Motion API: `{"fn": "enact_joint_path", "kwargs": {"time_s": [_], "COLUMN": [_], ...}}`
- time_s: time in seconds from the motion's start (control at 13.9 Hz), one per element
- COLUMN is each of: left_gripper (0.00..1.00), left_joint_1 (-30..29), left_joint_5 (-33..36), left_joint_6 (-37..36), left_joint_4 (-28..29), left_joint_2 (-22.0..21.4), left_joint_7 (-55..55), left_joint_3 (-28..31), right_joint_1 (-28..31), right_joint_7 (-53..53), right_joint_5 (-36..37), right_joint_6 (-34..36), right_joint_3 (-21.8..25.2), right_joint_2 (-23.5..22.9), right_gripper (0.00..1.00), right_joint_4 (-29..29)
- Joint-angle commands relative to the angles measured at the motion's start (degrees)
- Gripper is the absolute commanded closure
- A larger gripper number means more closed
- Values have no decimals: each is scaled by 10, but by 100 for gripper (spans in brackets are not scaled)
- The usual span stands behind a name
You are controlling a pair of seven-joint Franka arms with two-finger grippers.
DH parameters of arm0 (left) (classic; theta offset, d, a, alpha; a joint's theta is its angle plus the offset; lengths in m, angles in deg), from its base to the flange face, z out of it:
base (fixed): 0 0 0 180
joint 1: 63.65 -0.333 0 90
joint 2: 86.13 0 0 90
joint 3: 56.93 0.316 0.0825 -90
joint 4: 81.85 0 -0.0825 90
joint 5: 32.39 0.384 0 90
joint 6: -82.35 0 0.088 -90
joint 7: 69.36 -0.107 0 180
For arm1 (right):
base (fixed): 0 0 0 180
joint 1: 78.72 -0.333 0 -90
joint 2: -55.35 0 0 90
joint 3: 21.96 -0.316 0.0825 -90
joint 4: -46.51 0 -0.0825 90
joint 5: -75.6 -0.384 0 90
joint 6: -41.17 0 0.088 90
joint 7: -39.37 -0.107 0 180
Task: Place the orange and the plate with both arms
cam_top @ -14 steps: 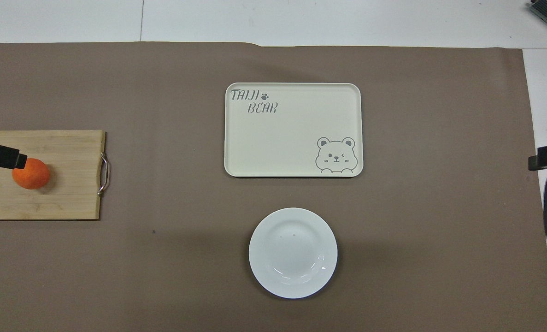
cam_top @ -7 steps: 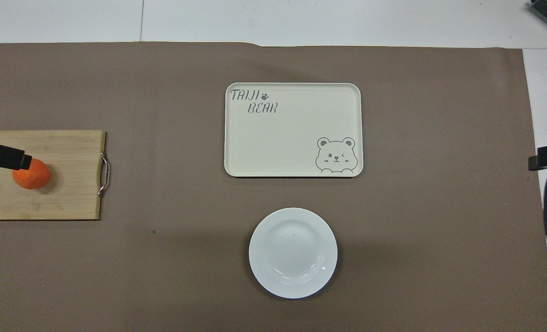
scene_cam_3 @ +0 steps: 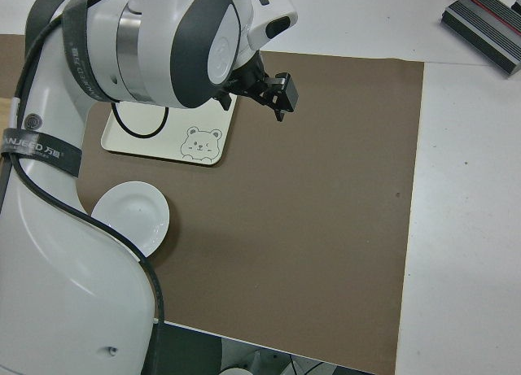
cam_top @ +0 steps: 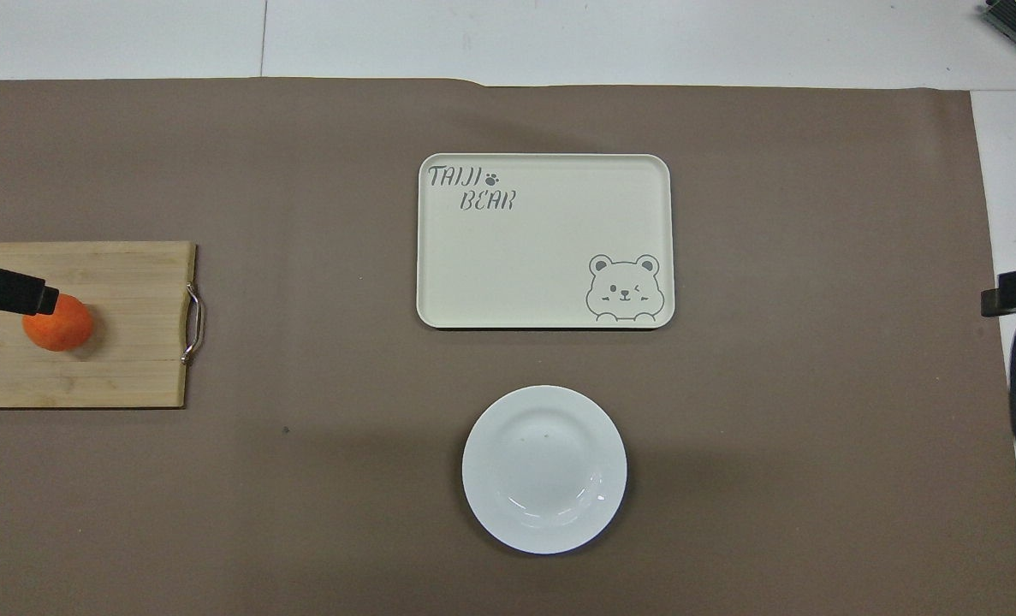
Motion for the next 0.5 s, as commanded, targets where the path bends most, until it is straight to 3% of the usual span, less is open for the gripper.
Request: {"fn": "enact_joint_path", "kwargs": {"time_s": [0.0, 0.29, 0.43], "left_gripper": [0, 0, 0], "left_joint_1": [-7, -23, -43], "left_joint_5": [6, 2, 2], "left_joint_6": [5, 23, 72], "left_joint_4": [11, 32, 79], "left_joint_2": [-12, -9, -12], "left_joint_7": [-6, -11, -25], "left_joint_3": [0, 6, 6], "right_joint_1": [2, 2, 2], "right_joint_7": [8, 8, 8], "right_joint_5": [5, 5, 5], "right_joint_6": [14, 14, 14], "right_joint_3": [-2, -2, -2], "right_joint_2": [-2, -2, -2], "right_gripper": [0, 0, 0], "right_joint_4": [9, 10, 9]}}
